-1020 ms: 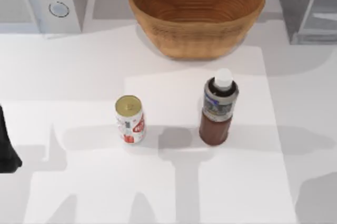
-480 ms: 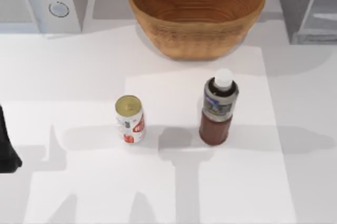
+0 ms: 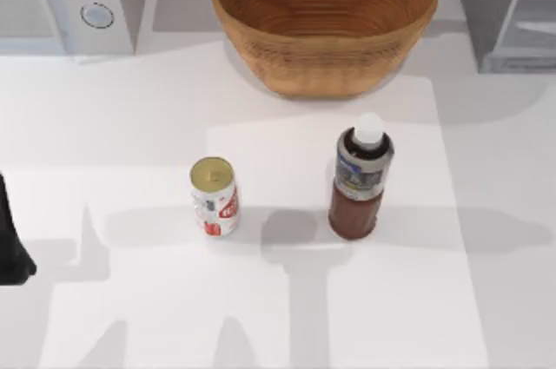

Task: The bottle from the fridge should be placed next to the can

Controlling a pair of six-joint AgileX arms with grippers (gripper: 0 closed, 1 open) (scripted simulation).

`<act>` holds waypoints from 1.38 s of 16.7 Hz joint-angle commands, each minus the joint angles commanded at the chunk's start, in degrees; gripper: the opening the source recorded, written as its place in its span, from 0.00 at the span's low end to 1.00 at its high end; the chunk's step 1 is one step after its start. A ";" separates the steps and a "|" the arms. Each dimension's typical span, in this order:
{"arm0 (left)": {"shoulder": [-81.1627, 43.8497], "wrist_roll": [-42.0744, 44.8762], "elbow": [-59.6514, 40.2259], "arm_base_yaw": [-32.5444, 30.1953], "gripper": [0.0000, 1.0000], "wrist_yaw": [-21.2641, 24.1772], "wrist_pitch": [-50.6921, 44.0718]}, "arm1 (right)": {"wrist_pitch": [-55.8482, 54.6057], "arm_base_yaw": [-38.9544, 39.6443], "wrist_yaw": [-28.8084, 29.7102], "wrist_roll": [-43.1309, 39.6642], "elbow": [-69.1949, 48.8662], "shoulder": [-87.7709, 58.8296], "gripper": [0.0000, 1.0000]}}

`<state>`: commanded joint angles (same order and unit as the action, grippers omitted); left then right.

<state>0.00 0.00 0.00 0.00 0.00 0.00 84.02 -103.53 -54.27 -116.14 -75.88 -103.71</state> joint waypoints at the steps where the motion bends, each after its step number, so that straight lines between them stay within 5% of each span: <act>1: 0.00 0.00 0.00 0.00 1.00 0.00 0.00 | -0.07 0.05 0.01 0.07 0.00 0.00 1.00; 7: 0.00 0.00 0.00 0.00 1.00 0.00 0.00 | -11.46 8.40 1.70 12.30 -0.15 -0.28 1.00; 17: 0.00 0.00 0.00 0.00 1.00 0.00 0.00 | -51.93 38.29 8.77 63.74 0.92 -1.11 1.00; 23: 0.00 0.00 0.00 0.00 1.00 0.00 0.00 | -66.78 49.89 11.42 79.55 1.63 -1.13 1.00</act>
<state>0.00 0.00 0.00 0.00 0.00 0.00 17.24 -53.64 -42.85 -36.59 -74.25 -104.84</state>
